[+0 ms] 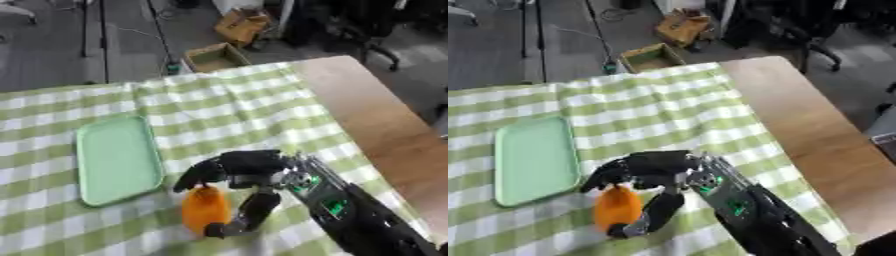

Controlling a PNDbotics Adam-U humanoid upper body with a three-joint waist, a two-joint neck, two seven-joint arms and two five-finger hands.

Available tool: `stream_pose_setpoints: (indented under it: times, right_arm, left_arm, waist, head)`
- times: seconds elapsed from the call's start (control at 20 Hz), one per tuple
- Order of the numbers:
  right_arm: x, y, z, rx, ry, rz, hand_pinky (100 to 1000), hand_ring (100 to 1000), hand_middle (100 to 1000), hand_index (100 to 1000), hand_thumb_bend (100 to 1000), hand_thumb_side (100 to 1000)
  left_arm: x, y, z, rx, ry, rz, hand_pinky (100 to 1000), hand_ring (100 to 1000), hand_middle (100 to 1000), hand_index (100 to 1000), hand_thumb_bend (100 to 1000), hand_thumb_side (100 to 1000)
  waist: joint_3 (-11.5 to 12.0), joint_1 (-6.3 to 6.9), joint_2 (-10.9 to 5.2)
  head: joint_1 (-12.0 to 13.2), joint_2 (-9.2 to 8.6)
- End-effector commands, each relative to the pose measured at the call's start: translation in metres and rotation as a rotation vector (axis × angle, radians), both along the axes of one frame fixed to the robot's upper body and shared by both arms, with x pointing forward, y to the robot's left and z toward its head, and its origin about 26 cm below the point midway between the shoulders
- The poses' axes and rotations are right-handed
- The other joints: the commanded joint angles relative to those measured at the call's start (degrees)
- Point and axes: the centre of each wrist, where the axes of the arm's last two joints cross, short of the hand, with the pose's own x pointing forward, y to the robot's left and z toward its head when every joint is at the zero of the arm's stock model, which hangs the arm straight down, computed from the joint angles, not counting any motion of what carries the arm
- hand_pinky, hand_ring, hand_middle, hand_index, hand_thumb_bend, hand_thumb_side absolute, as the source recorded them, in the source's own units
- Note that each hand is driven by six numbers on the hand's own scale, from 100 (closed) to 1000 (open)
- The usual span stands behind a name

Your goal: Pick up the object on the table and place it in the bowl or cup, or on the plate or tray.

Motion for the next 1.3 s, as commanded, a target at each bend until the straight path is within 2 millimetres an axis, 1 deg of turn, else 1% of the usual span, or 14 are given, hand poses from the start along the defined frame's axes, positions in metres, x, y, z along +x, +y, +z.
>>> stream_pose_setpoints:
  times: [0.05,0.25,0.3,0.35,0.4,0.45,0.5,0.55,0.6,0.65,0.7,0.8,1.1,1.3]
  right_arm:
    - [0.004,-0.002,0.003,-0.174,-0.063,0.092,773,865,887,975,570,426]
    - [0.008,-0.002,-0.003,-0.202,-0.071,0.09,769,861,887,974,565,430]
    - [0.009,-0.001,-0.005,-0.206,-0.073,0.091,726,834,884,967,570,415]
    - [0.009,-0.001,-0.006,-0.209,-0.076,0.094,726,834,884,967,565,412]
    - [0.01,0.0,-0.006,-0.209,-0.08,0.098,625,757,861,948,545,360]
    - [0.01,0.001,-0.007,-0.206,-0.085,0.103,625,757,861,948,545,360]
    - [0.01,0.001,-0.007,-0.201,-0.089,0.106,473,612,817,909,469,272]
    - [0.01,0.001,-0.007,-0.189,-0.097,0.107,473,612,817,909,469,272]
    - [0.01,0.001,-0.006,-0.174,-0.106,0.105,321,473,697,804,404,116]
    - [0.01,0.001,-0.004,-0.145,-0.123,0.1,321,473,697,804,404,116]
    - [0.01,0.001,-0.002,-0.122,-0.138,0.095,268,425,621,755,389,100]
    - [0.01,0.001,-0.002,-0.082,-0.167,0.087,241,407,578,726,367,100]
    - [0.013,0.005,0.008,0.041,-0.231,0.075,226,400,567,722,332,100]
    - [0.017,0.017,0.039,0.149,-0.292,0.075,242,411,574,731,357,100]
  left_arm:
    - [-0.002,0.0,0.007,0.011,-0.025,-0.008,775,662,739,859,369,845]
    - [-0.002,0.0,0.007,0.01,-0.025,-0.009,775,662,739,859,368,846]
    - [-0.002,-0.001,0.007,0.009,-0.025,-0.009,775,662,739,859,368,846]
    - [-0.002,-0.001,0.007,0.009,-0.025,-0.01,775,662,739,859,368,846]
    - [-0.002,-0.001,0.007,0.009,-0.025,-0.01,774,662,739,859,367,847]
    - [-0.002,-0.001,0.007,0.009,-0.026,-0.01,774,662,739,859,367,847]
    - [-0.002,-0.001,0.007,0.009,-0.026,-0.01,775,662,740,859,367,847]
    - [-0.002,-0.001,0.007,0.009,-0.027,-0.011,775,662,740,859,367,847]
    - [-0.002,-0.001,0.007,0.009,-0.027,-0.011,774,662,740,859,366,847]
    - [-0.002,0.0,0.007,0.008,-0.026,-0.01,774,662,740,859,366,847]
    - [-0.002,0.0,0.007,0.008,-0.026,-0.01,774,662,740,859,366,848]
    - [-0.002,-0.001,0.007,0.008,-0.026,-0.011,774,661,740,859,366,848]
    - [-0.002,0.0,0.007,0.006,-0.027,-0.01,774,661,740,859,365,849]
    - [-0.002,-0.001,0.007,0.005,-0.025,-0.013,774,661,740,859,364,851]
  waist:
    - [0.0,-0.29,-10.87]
    - [0.0,-0.27,-10.85]
    - [0.0,-0.27,-10.85]
    - [0.0,-0.26,-10.84]
    - [0.0,-0.26,-10.84]
    - [0.0,-0.25,-10.84]
    - [0.0,-0.25,-10.85]
    - [0.0,-0.25,-10.86]
    - [-0.1,-0.24,-10.87]
    - [-0.1,-0.23,-10.88]
    - [-0.1,-0.23,-10.89]
    - [-0.1,-0.24,-10.9]
    - [-0.2,-0.19,-10.99]
    - [0.0,-0.14,-11.17]
  head:
    - [-0.2,-0.27]
    - [-0.3,-0.23]
    - [-0.3,-0.24]
    - [-0.3,-0.25]
    - [-0.3,-0.26]
    - [-0.4,-0.28]
    - [-0.4,-0.29]
    - [-0.4,-0.31]
    - [-0.4,-0.33]
    - [-0.4,-0.38]
    - [-0.4,-0.41]
    - [-0.4,-0.45]
    - [-0.3,-0.59]
    - [-0.4,-0.53]
